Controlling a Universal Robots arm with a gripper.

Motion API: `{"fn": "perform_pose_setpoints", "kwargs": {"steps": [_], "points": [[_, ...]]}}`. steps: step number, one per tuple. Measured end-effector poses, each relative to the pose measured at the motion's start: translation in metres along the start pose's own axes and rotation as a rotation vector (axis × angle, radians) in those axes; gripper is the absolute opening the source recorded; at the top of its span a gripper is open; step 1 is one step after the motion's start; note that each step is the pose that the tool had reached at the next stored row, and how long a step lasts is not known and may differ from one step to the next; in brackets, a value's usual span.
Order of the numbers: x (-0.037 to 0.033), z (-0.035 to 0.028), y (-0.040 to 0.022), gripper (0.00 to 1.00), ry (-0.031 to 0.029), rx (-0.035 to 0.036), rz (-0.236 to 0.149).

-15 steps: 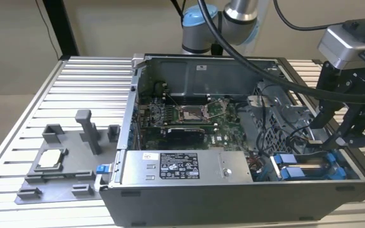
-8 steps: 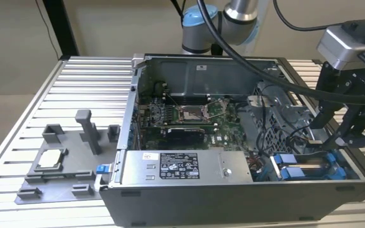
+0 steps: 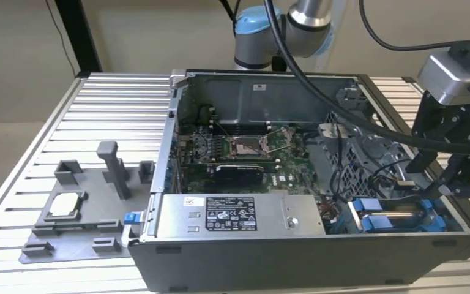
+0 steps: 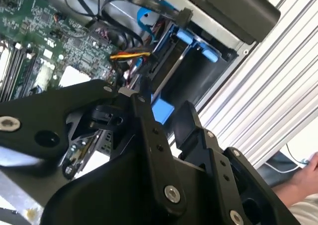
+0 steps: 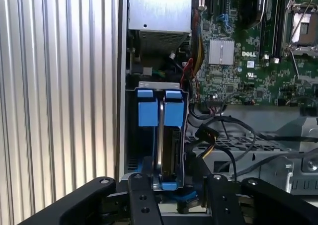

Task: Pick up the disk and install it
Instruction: 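Insert the first disk wire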

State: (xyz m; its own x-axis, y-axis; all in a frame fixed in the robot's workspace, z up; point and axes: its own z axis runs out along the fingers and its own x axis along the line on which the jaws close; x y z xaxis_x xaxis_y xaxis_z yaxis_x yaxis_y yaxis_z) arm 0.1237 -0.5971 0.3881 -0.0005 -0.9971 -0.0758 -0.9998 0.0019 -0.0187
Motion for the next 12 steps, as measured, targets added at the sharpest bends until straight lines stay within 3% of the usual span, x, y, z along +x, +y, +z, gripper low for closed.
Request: {"fn": "perform_pose_setpoints", "kwargs": {"steps": [4,12], "points": [[-0.0011,0.0071,-0.0068,1.0,0.0006,0.0008,0.01],[-0.0126,0.0171,-0.0073,1.0,0.0005,0.0019,0.024]]}}
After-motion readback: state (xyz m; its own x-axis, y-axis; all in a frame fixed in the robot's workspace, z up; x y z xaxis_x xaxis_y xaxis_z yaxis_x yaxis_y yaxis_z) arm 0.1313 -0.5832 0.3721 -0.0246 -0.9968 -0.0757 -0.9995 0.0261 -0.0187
